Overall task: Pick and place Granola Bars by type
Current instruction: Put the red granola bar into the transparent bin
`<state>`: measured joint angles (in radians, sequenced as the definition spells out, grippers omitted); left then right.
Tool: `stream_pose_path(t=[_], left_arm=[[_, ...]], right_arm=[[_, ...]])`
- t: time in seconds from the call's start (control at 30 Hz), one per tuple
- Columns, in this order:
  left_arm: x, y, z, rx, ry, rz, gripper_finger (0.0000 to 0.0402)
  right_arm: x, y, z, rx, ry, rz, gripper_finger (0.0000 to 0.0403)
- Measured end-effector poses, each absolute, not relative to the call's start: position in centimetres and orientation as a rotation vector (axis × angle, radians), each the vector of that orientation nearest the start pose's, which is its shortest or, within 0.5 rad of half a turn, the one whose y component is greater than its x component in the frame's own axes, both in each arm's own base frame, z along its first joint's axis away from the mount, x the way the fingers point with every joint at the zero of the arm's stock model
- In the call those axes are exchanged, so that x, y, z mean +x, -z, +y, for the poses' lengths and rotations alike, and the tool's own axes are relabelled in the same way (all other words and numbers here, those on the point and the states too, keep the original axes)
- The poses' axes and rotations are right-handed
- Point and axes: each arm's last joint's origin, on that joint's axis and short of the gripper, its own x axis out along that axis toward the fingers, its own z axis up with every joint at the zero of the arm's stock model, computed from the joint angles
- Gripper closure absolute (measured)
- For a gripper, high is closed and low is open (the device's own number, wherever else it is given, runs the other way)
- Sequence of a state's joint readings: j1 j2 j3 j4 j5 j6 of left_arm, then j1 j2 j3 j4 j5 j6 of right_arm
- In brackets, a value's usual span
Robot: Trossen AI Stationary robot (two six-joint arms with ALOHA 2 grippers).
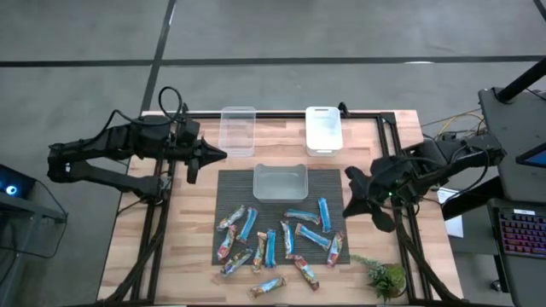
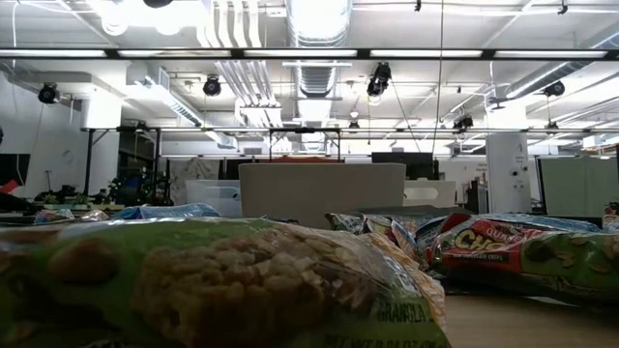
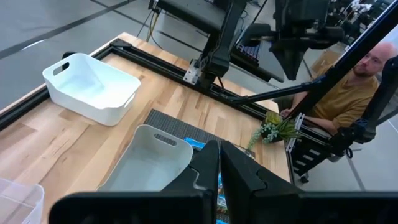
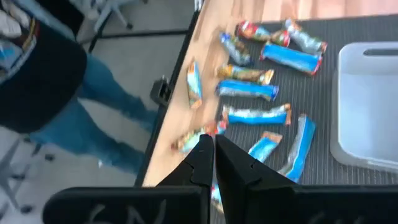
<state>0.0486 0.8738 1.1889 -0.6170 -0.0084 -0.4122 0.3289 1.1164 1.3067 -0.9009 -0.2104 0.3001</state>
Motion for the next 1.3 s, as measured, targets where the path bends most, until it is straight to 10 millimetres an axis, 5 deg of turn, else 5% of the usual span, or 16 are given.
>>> stream_pose_path(t=[0.6, 1.3], left_arm=[[15.8, -41.0, 0.8, -0.414, -0.118, 0.284, 0.0401], [15.8, -41.0, 0.8, -0.414, -0.119, 0.291, 0.0401]], right_arm=[[18.9, -37.2, 7.6, 0.036, -0.391, 0.873, 0.0394], [23.7, -29.5, 12.5, -0.238, -0.502, 1.296, 0.0394]])
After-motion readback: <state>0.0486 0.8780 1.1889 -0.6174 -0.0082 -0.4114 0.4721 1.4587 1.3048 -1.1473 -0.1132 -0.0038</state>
